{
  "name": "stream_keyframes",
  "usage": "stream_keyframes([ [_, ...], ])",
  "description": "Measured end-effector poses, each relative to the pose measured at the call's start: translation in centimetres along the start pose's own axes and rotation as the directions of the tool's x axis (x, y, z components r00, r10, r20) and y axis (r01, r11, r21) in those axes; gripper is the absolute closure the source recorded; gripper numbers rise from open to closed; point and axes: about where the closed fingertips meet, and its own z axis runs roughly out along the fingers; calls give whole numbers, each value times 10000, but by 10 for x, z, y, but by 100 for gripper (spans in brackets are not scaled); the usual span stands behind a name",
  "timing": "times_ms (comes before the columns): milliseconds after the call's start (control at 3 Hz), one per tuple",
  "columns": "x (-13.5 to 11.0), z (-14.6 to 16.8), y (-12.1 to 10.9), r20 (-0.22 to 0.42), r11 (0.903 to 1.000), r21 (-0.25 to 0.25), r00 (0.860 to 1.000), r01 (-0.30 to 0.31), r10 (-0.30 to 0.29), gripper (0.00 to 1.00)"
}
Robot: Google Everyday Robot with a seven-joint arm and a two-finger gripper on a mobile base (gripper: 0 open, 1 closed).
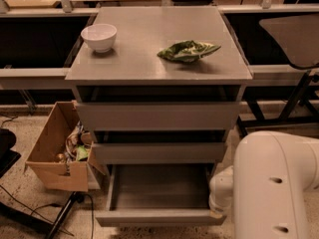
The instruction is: Open bottom drawer
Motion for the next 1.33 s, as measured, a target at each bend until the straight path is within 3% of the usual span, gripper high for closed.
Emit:
stream_keyframes([
  [333, 91, -28, 41, -580, 9924, 397, 9912, -1166, 1187, 100],
  [667, 127, -21, 100, -1116, 9838, -187, 9782, -1783, 1752, 86],
  [1000, 69, -25, 65, -367, 9955, 434, 9957, -840, 856, 62],
  [1333, -11, -33, 21, 462, 9776, 1516, 9869, 1463, -1548, 39],
])
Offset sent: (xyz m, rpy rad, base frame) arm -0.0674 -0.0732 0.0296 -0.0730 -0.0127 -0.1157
